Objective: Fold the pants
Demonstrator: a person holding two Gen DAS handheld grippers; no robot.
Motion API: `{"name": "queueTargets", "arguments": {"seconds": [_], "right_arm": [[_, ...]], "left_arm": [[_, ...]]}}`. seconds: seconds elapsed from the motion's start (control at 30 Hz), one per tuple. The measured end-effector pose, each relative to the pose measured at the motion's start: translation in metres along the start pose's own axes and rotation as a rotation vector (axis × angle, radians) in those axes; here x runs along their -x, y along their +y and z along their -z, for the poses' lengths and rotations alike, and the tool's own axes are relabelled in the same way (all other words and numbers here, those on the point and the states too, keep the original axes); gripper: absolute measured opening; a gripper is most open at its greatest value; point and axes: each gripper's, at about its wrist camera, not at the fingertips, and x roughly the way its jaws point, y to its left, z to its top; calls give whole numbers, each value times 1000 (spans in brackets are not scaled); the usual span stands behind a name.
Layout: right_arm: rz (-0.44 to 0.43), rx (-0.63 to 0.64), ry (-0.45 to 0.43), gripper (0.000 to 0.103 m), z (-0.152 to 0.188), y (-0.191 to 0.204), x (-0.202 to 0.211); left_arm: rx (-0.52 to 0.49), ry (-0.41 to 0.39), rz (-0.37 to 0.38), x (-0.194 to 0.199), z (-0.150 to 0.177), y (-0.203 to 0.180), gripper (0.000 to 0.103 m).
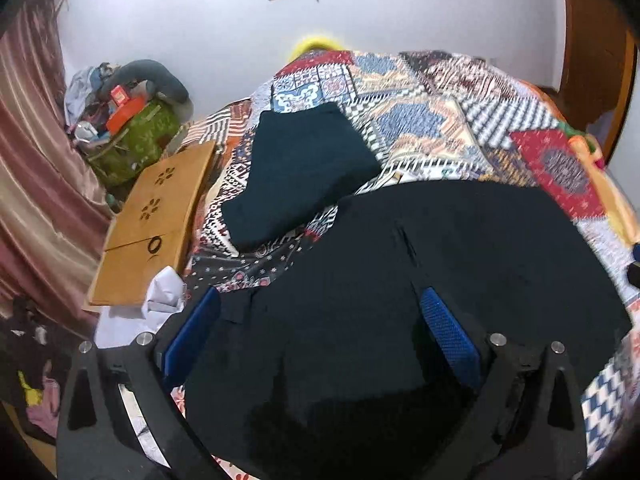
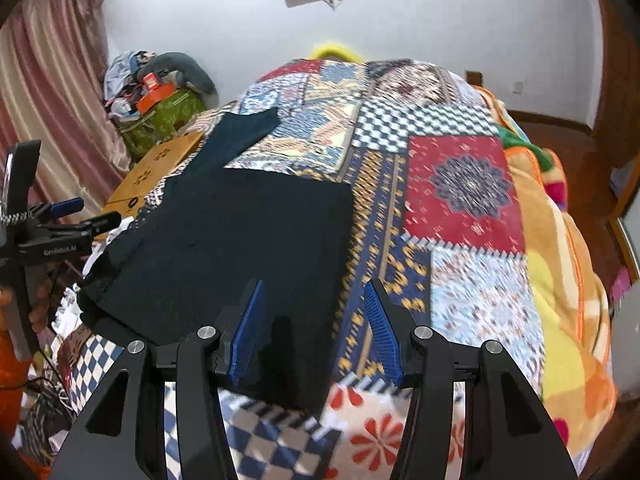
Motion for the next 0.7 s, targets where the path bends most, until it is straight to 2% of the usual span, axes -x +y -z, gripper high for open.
{"name": "queueTargets", "arguments": {"seconds": [0.2,0.27,0.33,0.43,0.57,0.7], "right_arm": [[-1,90,-5,48,-21,20,-14],[-12,104,-3,48,-29,24,-20],[-21,106,11,48,-35,23,-29],[-18,91,58,48,-38,20,-48],[-36,49,180,48,-22,8,-77],[-60,11,177,49,-16,-1,-71]], "left_arm": [[-22,-46,188,16,-20,-22,102],[-45,-30,256,11,-28,-37,102],[-76,-2,294,1,-35,-53,102],[-145,48,276,-23,-34,-74,102],[-186,165,241,-56,-15,-83,102],[-172,147,265,-54,-2,-73,102]]}}
